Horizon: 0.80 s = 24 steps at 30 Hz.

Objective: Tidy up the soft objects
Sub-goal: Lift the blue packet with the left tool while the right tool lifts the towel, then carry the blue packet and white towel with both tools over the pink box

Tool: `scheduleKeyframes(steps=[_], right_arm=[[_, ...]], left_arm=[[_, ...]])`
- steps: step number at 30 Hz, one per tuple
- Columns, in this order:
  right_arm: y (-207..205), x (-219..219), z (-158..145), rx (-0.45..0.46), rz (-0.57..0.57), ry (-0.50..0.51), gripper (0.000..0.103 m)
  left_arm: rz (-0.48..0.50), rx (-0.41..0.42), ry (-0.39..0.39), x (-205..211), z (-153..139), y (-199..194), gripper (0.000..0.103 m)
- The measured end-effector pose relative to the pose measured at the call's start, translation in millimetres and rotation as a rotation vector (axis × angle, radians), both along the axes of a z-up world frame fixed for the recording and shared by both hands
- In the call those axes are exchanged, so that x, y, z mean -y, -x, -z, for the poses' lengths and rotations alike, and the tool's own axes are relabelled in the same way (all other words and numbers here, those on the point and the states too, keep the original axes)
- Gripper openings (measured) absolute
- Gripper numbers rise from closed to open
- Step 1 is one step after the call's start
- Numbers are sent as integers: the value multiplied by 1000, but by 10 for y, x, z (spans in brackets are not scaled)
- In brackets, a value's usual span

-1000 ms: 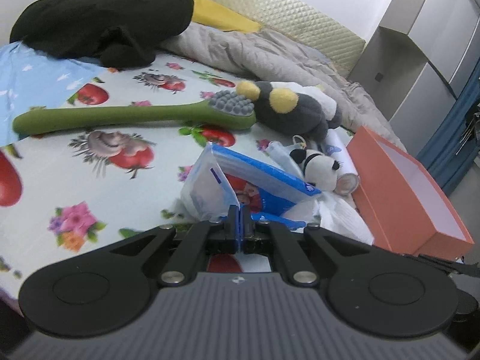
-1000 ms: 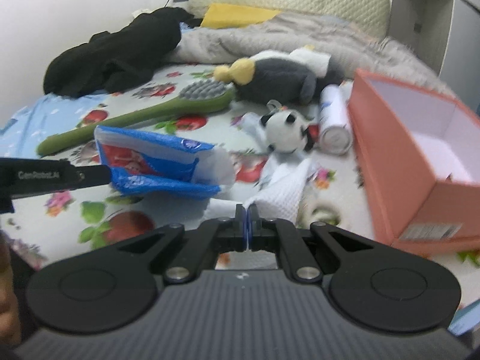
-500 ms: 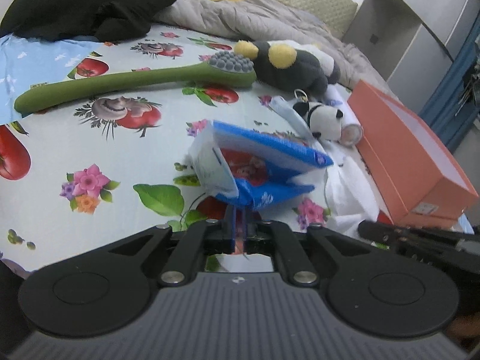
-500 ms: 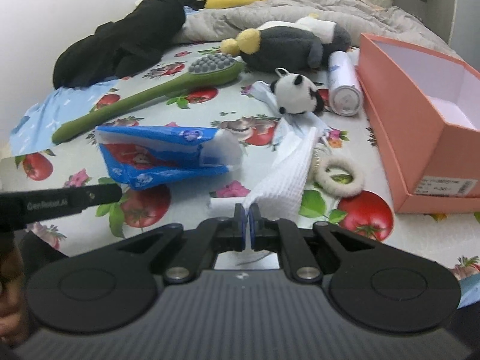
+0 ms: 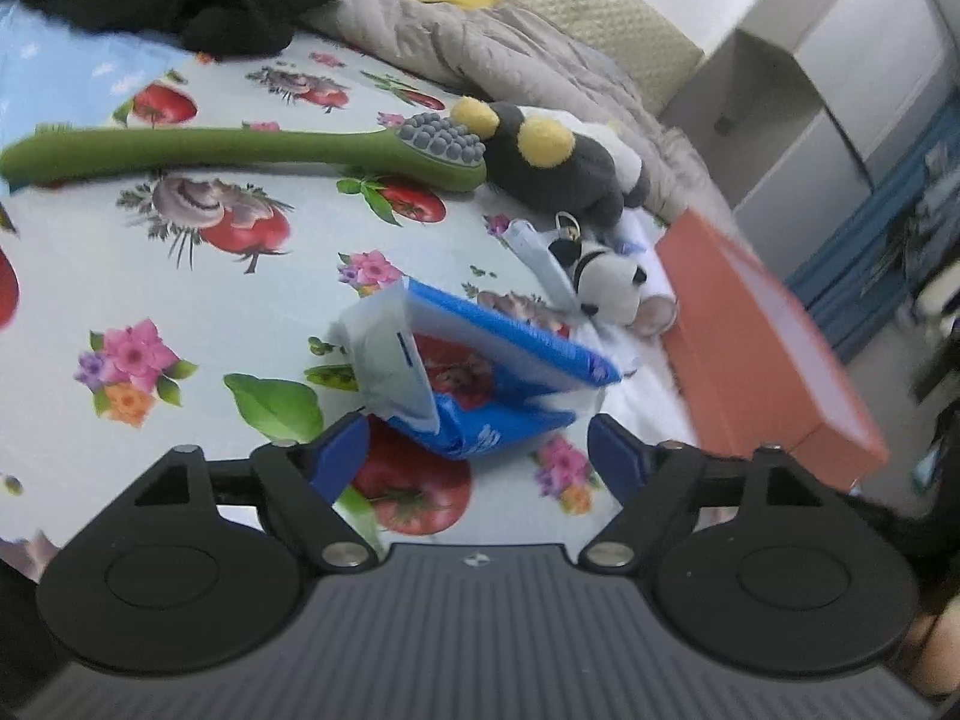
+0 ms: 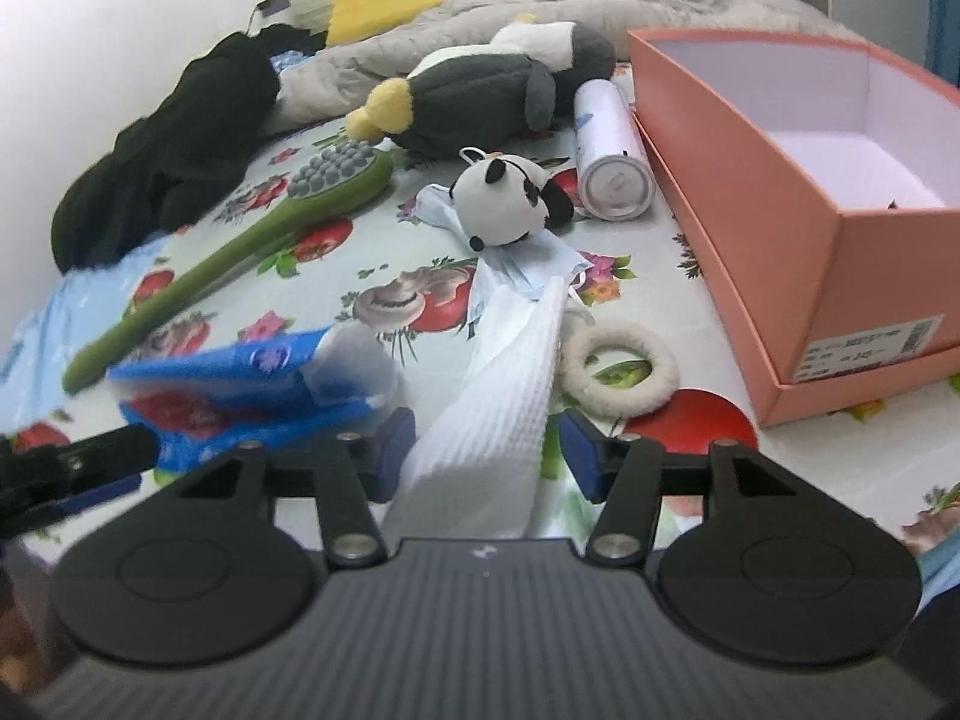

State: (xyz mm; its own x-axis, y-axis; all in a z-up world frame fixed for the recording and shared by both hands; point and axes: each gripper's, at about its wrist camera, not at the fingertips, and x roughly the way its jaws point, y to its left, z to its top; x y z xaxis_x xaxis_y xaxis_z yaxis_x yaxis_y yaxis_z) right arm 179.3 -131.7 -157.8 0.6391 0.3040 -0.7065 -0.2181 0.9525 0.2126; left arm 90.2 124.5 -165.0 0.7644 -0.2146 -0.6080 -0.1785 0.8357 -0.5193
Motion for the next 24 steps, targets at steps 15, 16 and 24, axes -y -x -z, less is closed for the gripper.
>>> scheduleKeyframes(steps=[15, 16, 24], right_arm=[[-126, 6, 245, -62, 12, 14, 11], [-104, 5, 251, -57, 8, 29, 9], [-21, 62, 286, -39, -4, 88, 8]], left_arm=[[-197, -48, 304, -137, 146, -268, 89], [-208, -53, 326, -148, 175, -284, 89], [-275, -67, 363, -179, 194, -324, 91]])
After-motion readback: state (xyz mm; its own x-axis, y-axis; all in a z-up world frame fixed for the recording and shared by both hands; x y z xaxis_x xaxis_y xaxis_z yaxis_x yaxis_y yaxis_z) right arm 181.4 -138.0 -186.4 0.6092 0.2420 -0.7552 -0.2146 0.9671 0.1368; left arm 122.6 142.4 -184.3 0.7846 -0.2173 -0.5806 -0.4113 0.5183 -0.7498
